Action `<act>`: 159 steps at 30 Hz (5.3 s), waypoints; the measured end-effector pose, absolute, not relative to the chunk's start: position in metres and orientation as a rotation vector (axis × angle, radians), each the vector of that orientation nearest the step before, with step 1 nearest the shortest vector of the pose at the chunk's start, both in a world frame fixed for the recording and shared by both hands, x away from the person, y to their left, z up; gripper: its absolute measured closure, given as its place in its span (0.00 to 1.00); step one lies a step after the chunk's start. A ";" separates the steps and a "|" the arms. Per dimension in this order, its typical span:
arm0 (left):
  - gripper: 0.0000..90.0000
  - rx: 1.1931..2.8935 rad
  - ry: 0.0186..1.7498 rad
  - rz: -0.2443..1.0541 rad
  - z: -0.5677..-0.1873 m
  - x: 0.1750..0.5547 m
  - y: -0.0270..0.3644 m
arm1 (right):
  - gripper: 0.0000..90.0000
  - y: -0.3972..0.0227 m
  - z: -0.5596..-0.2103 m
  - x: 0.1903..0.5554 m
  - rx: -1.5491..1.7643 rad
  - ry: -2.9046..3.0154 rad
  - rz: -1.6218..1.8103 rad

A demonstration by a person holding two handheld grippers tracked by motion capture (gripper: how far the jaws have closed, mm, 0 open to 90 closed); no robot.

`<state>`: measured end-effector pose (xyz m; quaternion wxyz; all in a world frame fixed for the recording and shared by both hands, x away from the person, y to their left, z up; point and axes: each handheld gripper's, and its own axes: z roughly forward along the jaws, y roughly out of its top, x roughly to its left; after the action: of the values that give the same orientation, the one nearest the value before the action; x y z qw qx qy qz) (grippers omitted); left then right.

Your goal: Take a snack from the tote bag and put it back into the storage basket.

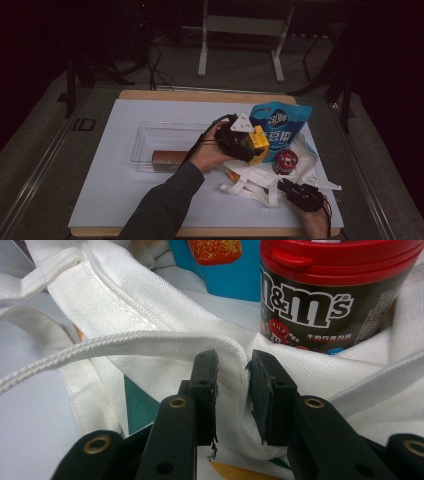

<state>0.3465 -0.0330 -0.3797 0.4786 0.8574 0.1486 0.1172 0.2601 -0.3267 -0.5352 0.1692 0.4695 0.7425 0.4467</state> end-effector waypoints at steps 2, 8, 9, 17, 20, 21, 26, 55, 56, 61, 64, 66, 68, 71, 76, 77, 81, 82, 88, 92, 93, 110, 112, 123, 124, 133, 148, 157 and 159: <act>0.32 2.088 0.372 0.299 -0.377 0.346 -0.023 | 0.81 -0.327 -0.535 0.260 1.334 2.110 1.269; 0.32 2.081 0.392 0.332 -0.370 0.344 -0.003 | 0.81 -0.327 -0.535 0.260 1.335 2.110 1.270; 0.32 2.081 0.396 0.338 -0.369 0.344 0.000 | 0.81 -0.327 -0.535 0.260 1.334 2.110 1.270; 0.32 2.077 0.455 0.381 -0.366 0.348 0.028 | 0.81 -0.327 -0.535 0.260 1.333 2.111 1.270; 0.32 2.070 0.476 0.392 -0.366 0.350 0.037 | 0.81 -0.327 -0.535 0.260 1.333 2.111 1.269; 0.32 2.066 0.483 0.394 -0.365 0.351 0.039 | 0.81 -0.327 -0.535 0.260 1.333 2.111 1.269; 0.32 2.060 0.520 0.410 -0.365 0.354 0.051 | 0.81 -0.327 -0.535 0.260 1.335 2.111 1.268; 0.32 2.036 0.725 0.496 -0.377 0.367 0.115 | 0.81 -0.327 -0.535 0.259 1.333 2.111 1.267; 0.32 2.032 0.735 0.497 -0.378 0.367 0.117 | 0.81 -0.327 -0.535 0.259 1.334 2.111 1.268; 0.32 2.026 0.782 0.520 -0.382 0.369 0.129 | 0.81 -0.327 -0.535 0.259 1.334 2.110 1.267; 0.32 2.022 0.803 0.530 -0.383 0.370 0.136 | 0.81 -0.327 -0.535 0.259 1.333 2.110 1.267; 0.32 2.017 0.814 0.535 -0.384 0.370 0.140 | 0.81 -0.327 -0.535 0.259 1.334 2.110 1.267; 0.32 2.016 0.826 0.544 -0.384 0.371 0.144 | 0.81 -0.327 -0.535 0.259 1.334 2.110 1.267; 0.32 2.012 0.850 0.554 -0.386 0.371 0.149 | 0.81 -0.326 -0.535 0.259 1.335 2.109 1.267; 0.32 2.001 0.892 0.561 -0.391 0.373 0.159 | 0.81 -0.326 -0.535 0.259 1.335 2.109 1.267; 0.32 2.002 0.900 0.564 -0.392 0.373 0.161 | 0.81 -0.326 -0.535 0.259 1.335 2.109 1.268; 0.32 2.006 0.923 0.572 -0.396 0.373 0.168 | 0.81 -0.326 -0.535 0.259 1.335 2.108 1.268; 0.32 2.006 0.929 0.571 -0.397 0.373 0.170 | 0.81 -0.326 -0.535 0.259 1.335 2.108 1.268; 0.32 1.981 0.977 0.560 -0.407 0.372 0.179 | 0.81 -0.326 -0.535 0.259 1.336 2.107 1.267; 0.32 1.984 1.008 0.565 -0.413 0.373 0.184 | 0.81 -0.326 -0.535 0.259 1.336 2.107 1.267; 0.32 1.981 1.013 0.567 -0.414 0.373 0.185 | 0.81 -0.326 -0.535 0.259 1.336 2.107 1.267; 0.32 1.965 1.079 0.591 -0.430 0.371 0.202 | 0.81 -0.326 -0.535 0.259 1.337 2.106 1.267; 0.32 1.965 1.087 0.596 -0.431 0.371 0.202 | 0.81 -0.326 -0.535 0.259 1.337 2.105 1.268; 0.32 1.998 1.119 0.589 -0.447 0.373 0.202 | 0.81 -0.326 -0.535 0.259 1.338 2.105 1.269; 0.32 1.999 1.125 0.589 -0.448 0.373 0.202 | 0.81 -0.326 -0.535 0.259 1.338 2.105 1.269; 0.32 2.016 1.147 0.592 -0.457 0.372 0.201 | 0.81 -0.326 -0.535 0.259 1.338 2.105 1.269; 0.32 2.067 1.164 0.607 -0.466 0.367 0.197 | 0.81 -0.326 -0.535 0.259 1.340 2.105 1.268; 0.31 2.077 1.178 0.609 -0.468 0.363 0.197 | 0.81 -0.326 -0.535 0.259 1.339 2.105 1.268; 0.31 2.070 1.183 0.603 -0.469 0.363 0.199 | 0.81 -0.326 -0.535 0.259 1.339 2.105 1.268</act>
<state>0.3626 0.1985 -0.4685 0.3345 0.7933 0.4533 0.2311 0.2588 -0.3262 -0.5354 0.1709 0.4715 0.7412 0.4463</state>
